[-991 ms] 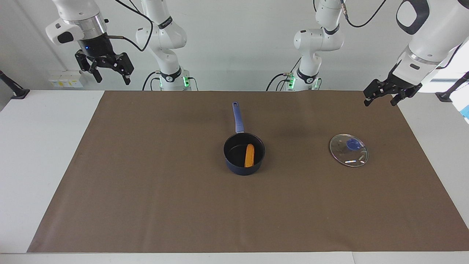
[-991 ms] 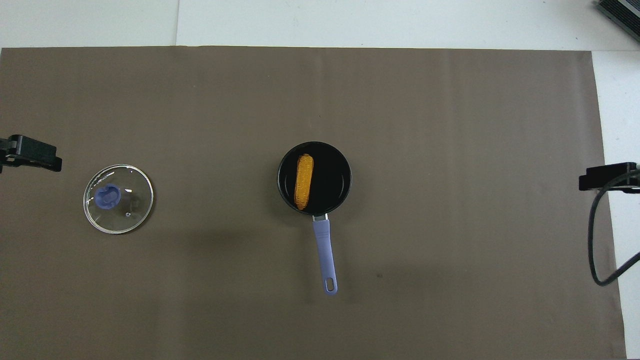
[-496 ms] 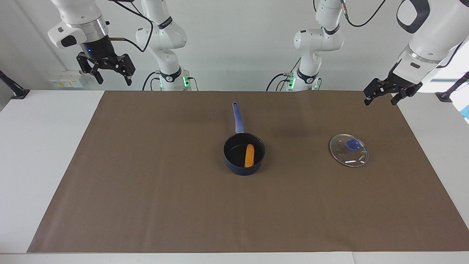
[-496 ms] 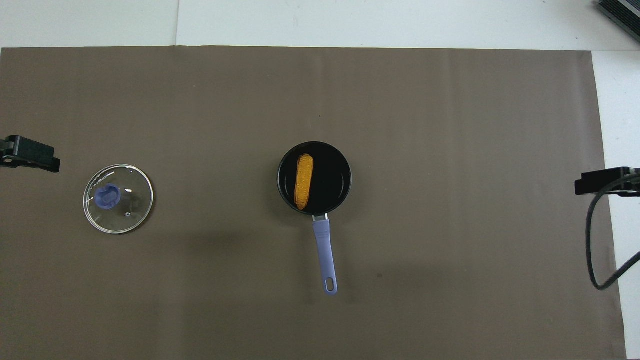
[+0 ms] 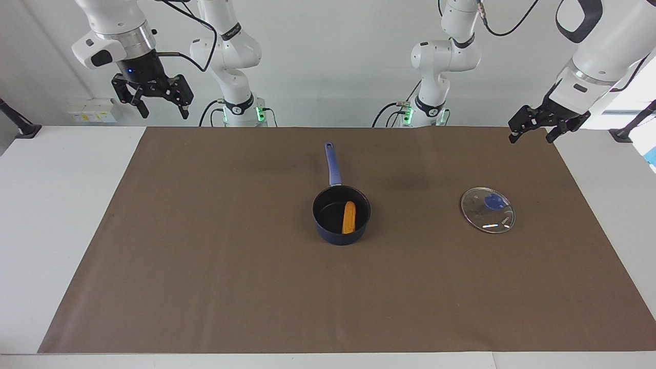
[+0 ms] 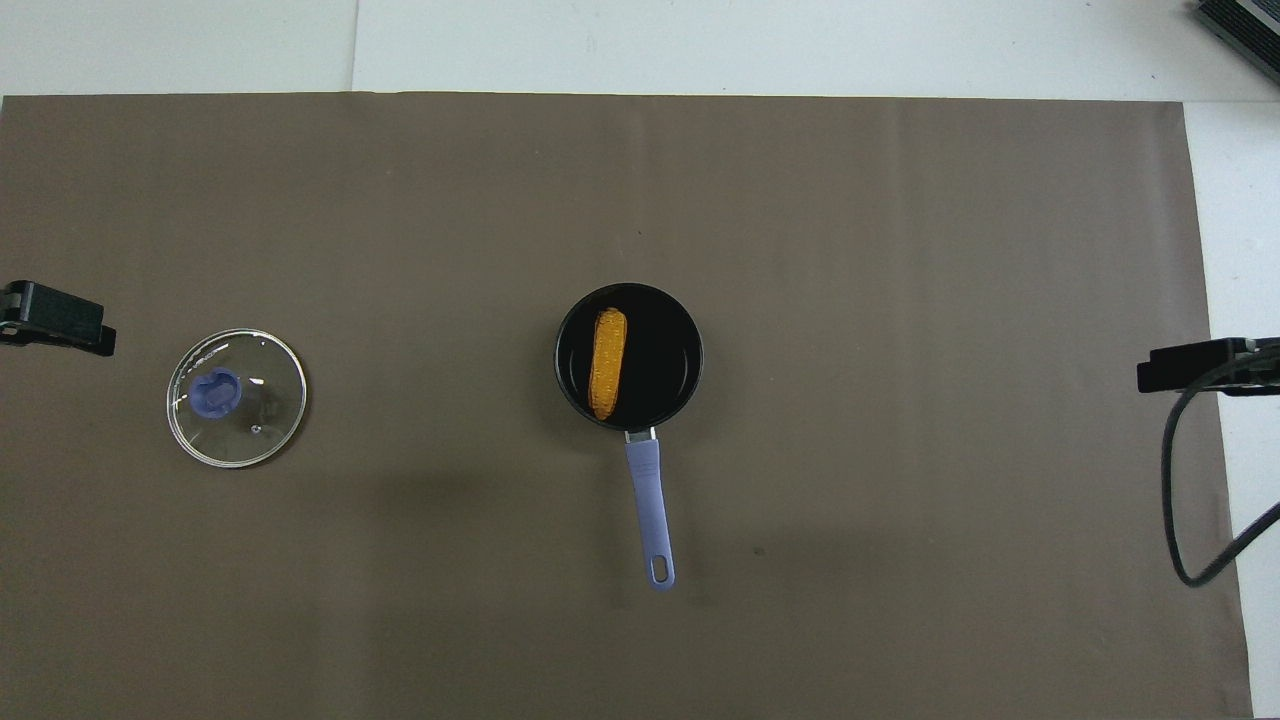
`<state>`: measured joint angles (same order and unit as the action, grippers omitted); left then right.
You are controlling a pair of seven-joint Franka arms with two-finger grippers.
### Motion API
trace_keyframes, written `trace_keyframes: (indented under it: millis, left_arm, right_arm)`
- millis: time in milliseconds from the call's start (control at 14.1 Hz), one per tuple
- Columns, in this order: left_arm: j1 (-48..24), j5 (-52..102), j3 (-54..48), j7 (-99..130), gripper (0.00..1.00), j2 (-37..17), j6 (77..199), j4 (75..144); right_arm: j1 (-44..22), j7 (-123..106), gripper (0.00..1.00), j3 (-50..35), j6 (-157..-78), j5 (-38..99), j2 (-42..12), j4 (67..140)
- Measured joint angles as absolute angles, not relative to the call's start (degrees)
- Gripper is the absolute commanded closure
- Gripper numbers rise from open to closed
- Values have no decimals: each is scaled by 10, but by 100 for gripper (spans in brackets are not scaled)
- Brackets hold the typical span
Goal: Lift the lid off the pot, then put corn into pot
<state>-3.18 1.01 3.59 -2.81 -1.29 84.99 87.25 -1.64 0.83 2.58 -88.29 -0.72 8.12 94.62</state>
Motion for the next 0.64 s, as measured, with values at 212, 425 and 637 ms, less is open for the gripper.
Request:
trace_keyframes:
  millis: [212, 425, 637]
  left_arm:
    - [-32, 10, 36, -30, 0, -12, 850, 872]
    - [-32, 10, 35, -30, 0, -12, 851, 872]
    - [-32, 10, 35, -30, 0, -11, 851, 872]
  right_arm:
    - [-16, 2, 0, 26, -883, -7, 81, 946]
    - [-16, 2, 0, 27, -882, -7, 81, 946]
    - [-16, 2, 0, 27, -880, -7, 81, 946]
